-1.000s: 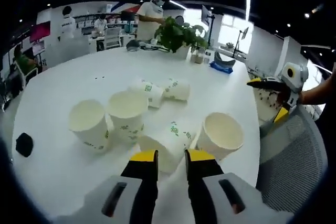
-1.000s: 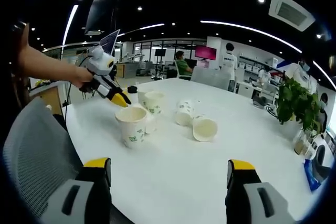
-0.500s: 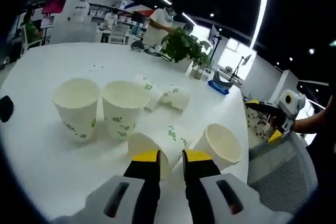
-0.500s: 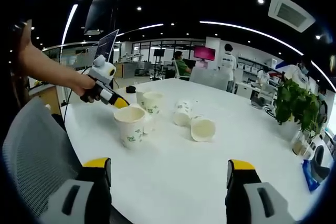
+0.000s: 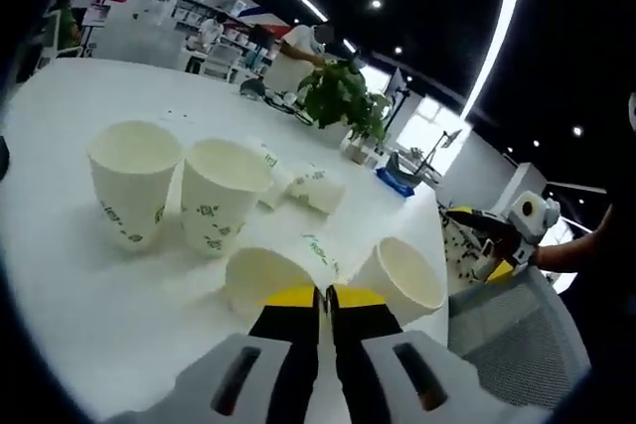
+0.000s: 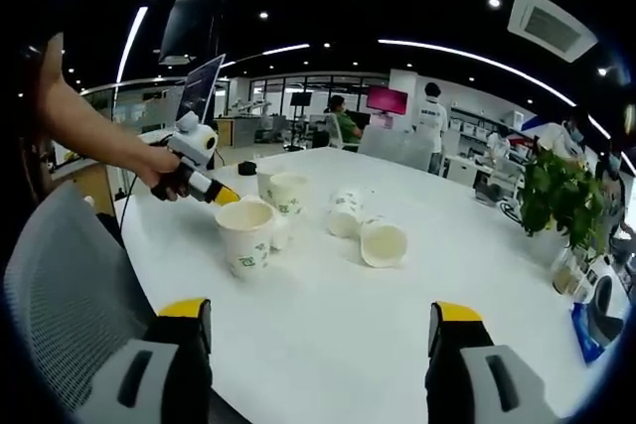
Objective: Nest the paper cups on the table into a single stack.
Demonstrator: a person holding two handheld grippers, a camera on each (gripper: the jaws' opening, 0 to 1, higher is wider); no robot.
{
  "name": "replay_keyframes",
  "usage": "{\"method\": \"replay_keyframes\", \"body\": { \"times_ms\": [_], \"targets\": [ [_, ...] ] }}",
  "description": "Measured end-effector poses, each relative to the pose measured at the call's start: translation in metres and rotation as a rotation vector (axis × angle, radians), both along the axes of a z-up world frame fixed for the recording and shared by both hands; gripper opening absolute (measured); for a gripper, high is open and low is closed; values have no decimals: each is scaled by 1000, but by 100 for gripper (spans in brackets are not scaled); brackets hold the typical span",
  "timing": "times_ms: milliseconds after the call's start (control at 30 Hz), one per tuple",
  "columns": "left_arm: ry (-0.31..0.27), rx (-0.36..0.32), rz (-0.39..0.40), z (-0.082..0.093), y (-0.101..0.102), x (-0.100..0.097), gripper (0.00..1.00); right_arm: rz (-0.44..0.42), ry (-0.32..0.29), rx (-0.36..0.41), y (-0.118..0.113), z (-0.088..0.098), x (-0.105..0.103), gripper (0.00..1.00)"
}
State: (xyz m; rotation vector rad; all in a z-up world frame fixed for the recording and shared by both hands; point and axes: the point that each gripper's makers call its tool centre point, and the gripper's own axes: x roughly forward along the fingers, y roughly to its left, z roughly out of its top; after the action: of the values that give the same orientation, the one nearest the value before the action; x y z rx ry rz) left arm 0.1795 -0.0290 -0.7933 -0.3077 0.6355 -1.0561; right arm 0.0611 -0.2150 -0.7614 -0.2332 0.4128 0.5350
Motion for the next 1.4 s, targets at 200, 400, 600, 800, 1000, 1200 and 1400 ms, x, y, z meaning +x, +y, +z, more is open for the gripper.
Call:
{"method": "replay_keyframes", "body": {
  "times_ms": [200,400,600,800,1000,1200,1400],
  "targets": [
    [-55,13,-8,10,4,-6,0,11,3,-3,2,-1,-1,92],
    [-111,69,-21,16,14,-13,0,21,6,0,4,-1,-1,92],
    [-157,103,-6,31,26,-13,0,32,4,-8,5,-1,-2,92],
    [-196,109,2,52,33,-11,0,33,7,-12,5,-1,-2,92],
    [-255,107,-8,84,31,-16,0,32,4,-12,5,0,-2,92],
    [-299,123,-48,108,24,-21,0,39,2,-14,5,-1,-2,93],
    [-330,146,-93,123,14,-29,0,37,-4,-8,6,1,-2,93]
  ]
}}
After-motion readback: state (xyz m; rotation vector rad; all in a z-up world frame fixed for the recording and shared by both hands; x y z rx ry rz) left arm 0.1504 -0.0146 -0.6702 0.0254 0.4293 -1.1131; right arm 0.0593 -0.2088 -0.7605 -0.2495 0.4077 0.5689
